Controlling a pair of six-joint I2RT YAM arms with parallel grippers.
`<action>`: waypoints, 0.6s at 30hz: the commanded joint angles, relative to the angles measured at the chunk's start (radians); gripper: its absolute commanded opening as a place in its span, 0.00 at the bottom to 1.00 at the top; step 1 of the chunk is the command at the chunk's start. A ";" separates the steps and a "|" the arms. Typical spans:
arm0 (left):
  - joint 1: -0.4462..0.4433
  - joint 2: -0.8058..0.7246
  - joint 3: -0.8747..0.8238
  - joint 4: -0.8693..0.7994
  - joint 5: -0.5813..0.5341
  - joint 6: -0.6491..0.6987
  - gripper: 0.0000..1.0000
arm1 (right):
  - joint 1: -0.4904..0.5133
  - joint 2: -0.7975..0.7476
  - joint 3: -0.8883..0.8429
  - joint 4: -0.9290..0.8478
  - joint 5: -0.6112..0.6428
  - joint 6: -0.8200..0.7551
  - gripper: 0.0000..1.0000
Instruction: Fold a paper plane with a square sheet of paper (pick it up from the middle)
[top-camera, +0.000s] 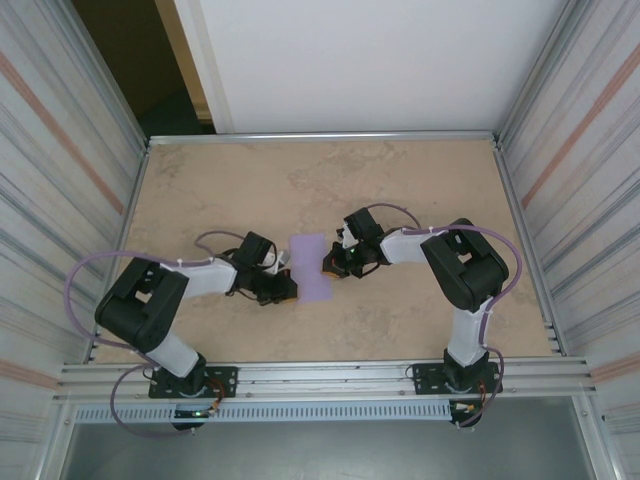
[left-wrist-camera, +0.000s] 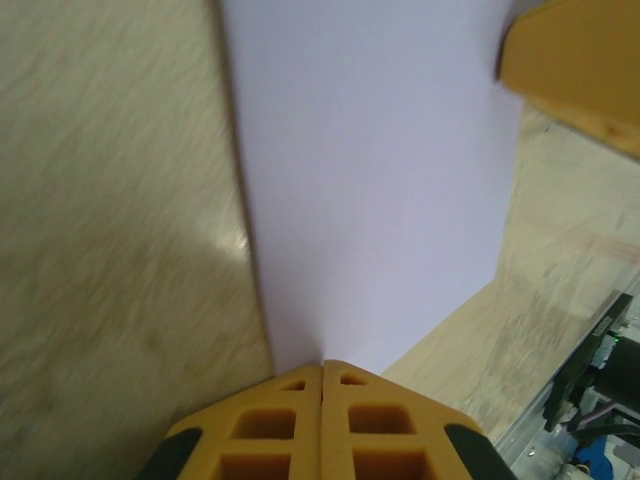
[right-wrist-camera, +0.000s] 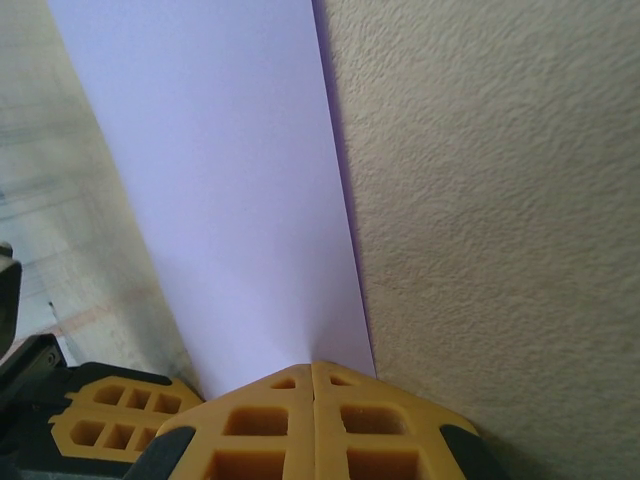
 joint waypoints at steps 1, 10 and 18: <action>-0.001 -0.049 -0.068 -0.180 -0.071 0.028 0.05 | -0.032 0.178 -0.096 -0.286 0.349 -0.014 0.01; 0.003 -0.169 -0.002 -0.221 -0.106 0.019 0.07 | 0.011 0.115 -0.038 -0.329 0.385 -0.053 0.03; 0.058 -0.058 0.129 0.064 -0.023 -0.081 0.21 | 0.012 -0.006 0.177 -0.374 0.374 -0.145 0.11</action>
